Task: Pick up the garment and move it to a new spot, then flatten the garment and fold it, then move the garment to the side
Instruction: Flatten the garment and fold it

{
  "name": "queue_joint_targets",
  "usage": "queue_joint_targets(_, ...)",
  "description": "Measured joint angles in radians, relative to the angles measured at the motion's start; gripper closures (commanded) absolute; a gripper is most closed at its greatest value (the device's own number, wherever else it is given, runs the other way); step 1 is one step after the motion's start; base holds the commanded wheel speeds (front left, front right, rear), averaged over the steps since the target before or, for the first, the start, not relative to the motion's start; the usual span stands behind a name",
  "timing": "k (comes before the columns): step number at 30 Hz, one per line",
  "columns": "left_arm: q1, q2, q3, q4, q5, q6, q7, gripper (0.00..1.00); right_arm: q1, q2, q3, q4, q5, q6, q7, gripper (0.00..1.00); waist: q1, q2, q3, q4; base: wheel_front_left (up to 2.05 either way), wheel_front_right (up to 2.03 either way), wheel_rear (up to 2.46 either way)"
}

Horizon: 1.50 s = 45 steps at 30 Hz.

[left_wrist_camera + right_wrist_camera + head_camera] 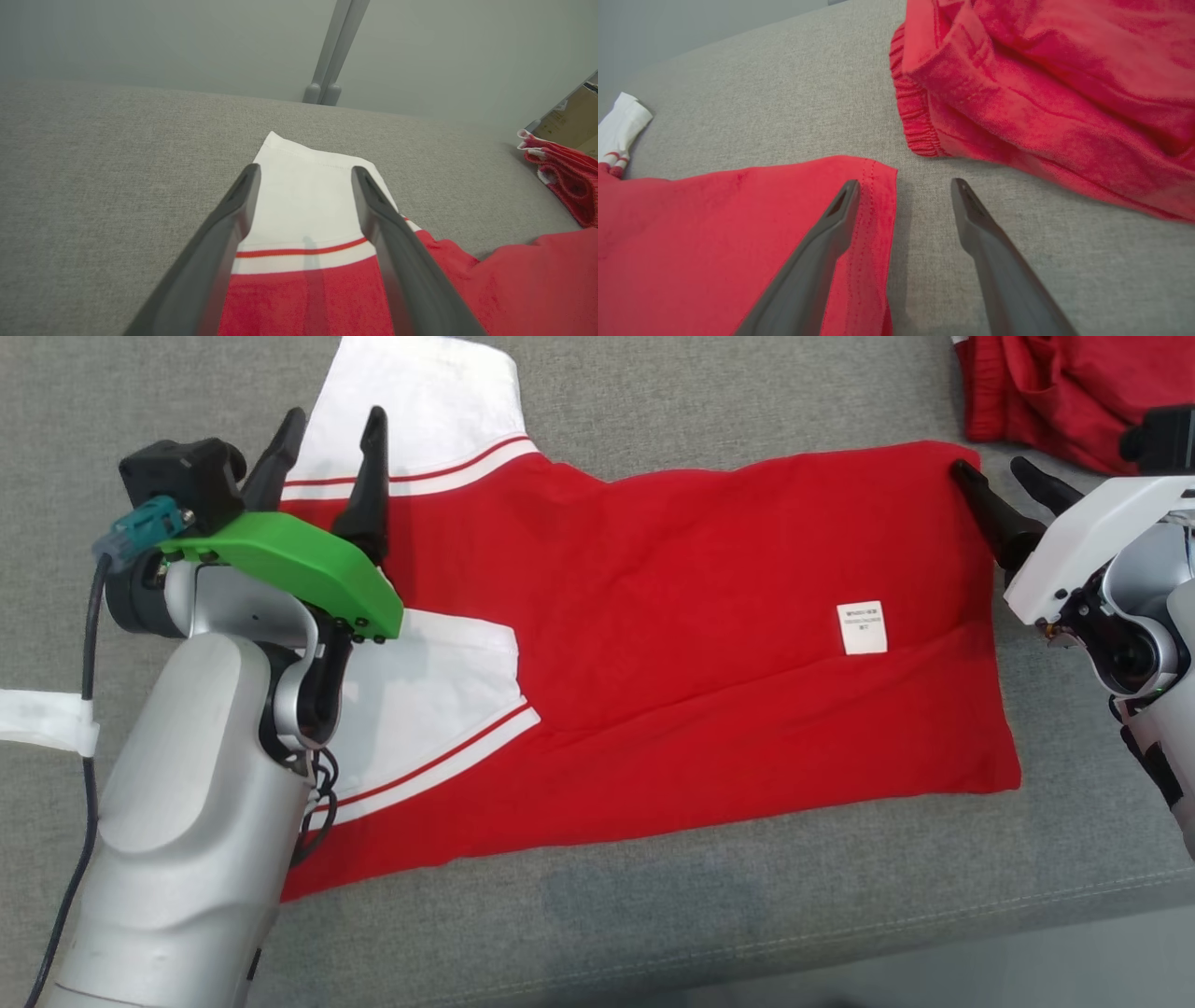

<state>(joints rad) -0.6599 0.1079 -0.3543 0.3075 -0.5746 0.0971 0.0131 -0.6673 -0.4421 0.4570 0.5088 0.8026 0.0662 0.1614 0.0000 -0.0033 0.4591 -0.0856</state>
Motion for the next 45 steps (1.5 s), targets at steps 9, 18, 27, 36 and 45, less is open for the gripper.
queue_joint_targets(9,-0.060,0.021,0.070,0.051,-0.012,0.002,-0.042,0.00,-0.077,0.023,0.032,0.063,0.000,0.030,0.025,0.00,0.0000,0.0000,0.050,0.044,0.00,0.00,0.00)
queue_joint_targets(18,-0.079,0.021,0.071,0.094,-0.015,0.002,-0.050,0.00,-0.118,0.030,0.063,0.101,-0.011,0.040,0.033,1.00,0.0000,0.0000,0.057,0.045,0.00,0.00,0.00)
queue_joint_targets(27,-0.132,0.052,0.044,0.162,0.004,0.000,-0.009,0.00,-0.128,0.067,0.134,0.054,-0.044,0.052,-0.019,1.00,0.0000,0.0000,0.064,-0.001,0.00,0.00,0.00)
queue_joint_targets(36,-0.220,0.118,0.000,0.238,0.080,-0.001,0.047,0.00,-0.128,0.114,0.220,-0.012,-0.076,0.057,-0.092,1.00,0.0000,0.0000,0.084,-0.080,0.00,0.00,0.00)
queue_joint_targets(45,-0.278,0.129,-0.044,0.304,0.126,-0.015,0.076,0.00,-0.124,0.130,0.279,-0.029,-0.070,0.058,-0.126,1.00,0.0000,0.0000,0.099,-0.148,0.00,0.00,0.00)
